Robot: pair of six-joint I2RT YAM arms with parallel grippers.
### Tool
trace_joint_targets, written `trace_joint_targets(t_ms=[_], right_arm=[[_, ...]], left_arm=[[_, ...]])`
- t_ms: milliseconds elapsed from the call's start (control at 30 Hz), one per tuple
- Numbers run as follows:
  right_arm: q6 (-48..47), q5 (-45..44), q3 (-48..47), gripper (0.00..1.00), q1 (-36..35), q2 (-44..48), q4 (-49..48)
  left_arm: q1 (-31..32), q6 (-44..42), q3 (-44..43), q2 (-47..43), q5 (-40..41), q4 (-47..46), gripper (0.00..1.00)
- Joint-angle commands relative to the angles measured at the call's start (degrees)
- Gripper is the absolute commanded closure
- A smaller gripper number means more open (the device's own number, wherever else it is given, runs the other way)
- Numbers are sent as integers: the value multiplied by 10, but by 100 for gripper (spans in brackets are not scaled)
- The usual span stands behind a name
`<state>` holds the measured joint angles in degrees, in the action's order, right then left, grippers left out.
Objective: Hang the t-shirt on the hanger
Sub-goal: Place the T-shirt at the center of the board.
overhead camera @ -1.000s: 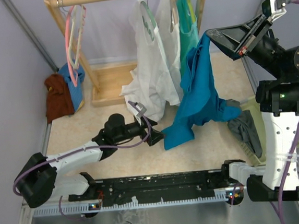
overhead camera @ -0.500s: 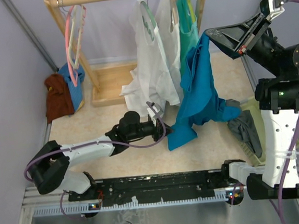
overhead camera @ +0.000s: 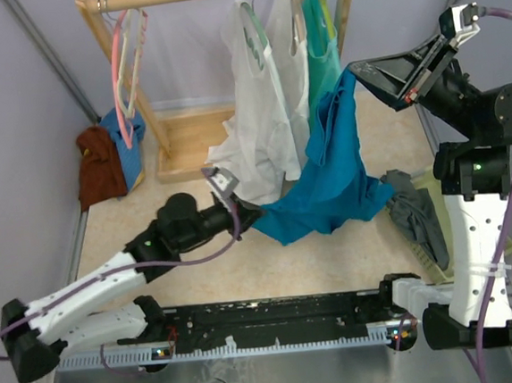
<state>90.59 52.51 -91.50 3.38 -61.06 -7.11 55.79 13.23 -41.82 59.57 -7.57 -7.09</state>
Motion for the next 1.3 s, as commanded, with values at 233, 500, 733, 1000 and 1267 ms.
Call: trace_joint_targets(t_ms=[233,500,733,1000,1267], right_arm=[[-15,10,28,100,-5,32,-13],[-193,7,186,100,-5,137,188],[-388,-80,398,100,-5,307,461],[-572,-233,472,26,-5,384,697],[-600,-241,379,24,-8,349,703]], left_arm=[[3,-24,-283,-153,127,274,100],[3,-42,-425,-121,173,408,100],[3,-25,-381,-99,143,428,100],[3,-20,-296,-39,47,345,100],[3,-10,-260,57,-84,218,100]])
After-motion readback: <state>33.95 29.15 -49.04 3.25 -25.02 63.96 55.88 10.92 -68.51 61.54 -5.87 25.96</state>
